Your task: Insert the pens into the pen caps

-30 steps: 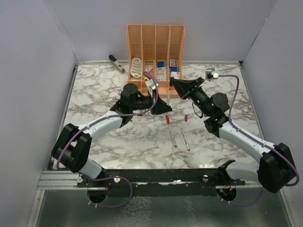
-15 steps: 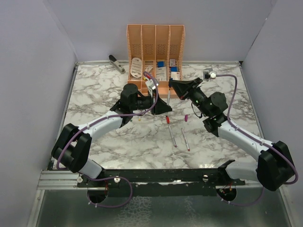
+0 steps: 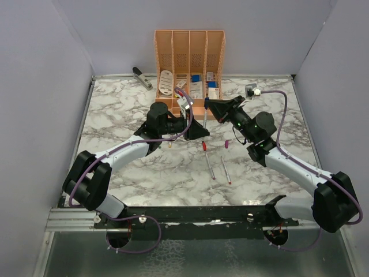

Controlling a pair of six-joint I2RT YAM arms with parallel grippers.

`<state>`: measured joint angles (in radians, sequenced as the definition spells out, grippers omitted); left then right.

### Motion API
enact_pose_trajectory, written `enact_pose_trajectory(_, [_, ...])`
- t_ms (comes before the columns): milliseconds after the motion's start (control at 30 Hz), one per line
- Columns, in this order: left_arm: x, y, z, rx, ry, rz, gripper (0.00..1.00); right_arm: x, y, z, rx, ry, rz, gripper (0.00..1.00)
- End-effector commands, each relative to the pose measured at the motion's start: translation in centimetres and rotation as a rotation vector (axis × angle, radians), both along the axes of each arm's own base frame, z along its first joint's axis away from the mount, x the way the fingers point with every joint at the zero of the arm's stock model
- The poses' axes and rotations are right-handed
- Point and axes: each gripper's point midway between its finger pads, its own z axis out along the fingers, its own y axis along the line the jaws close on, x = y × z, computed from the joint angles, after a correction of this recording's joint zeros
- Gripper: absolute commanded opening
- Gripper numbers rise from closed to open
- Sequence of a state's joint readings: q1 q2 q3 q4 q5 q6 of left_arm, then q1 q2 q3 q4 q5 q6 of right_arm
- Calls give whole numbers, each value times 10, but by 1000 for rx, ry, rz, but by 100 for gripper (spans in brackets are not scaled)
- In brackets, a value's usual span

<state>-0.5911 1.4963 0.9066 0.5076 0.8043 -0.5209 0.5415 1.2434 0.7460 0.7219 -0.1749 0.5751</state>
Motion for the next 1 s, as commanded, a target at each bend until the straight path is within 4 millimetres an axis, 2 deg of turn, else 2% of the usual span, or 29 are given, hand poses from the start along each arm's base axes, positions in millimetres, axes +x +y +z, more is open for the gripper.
enact_pose_trajectory(0, [-3,-1,25,-44,-79,-20,0,-4,5,-6,-32,10,29,1])
enact_pose_trajectory(967, [7,0,30,-47,-92,38,0,-18,3,-19,-60,47,62,1])
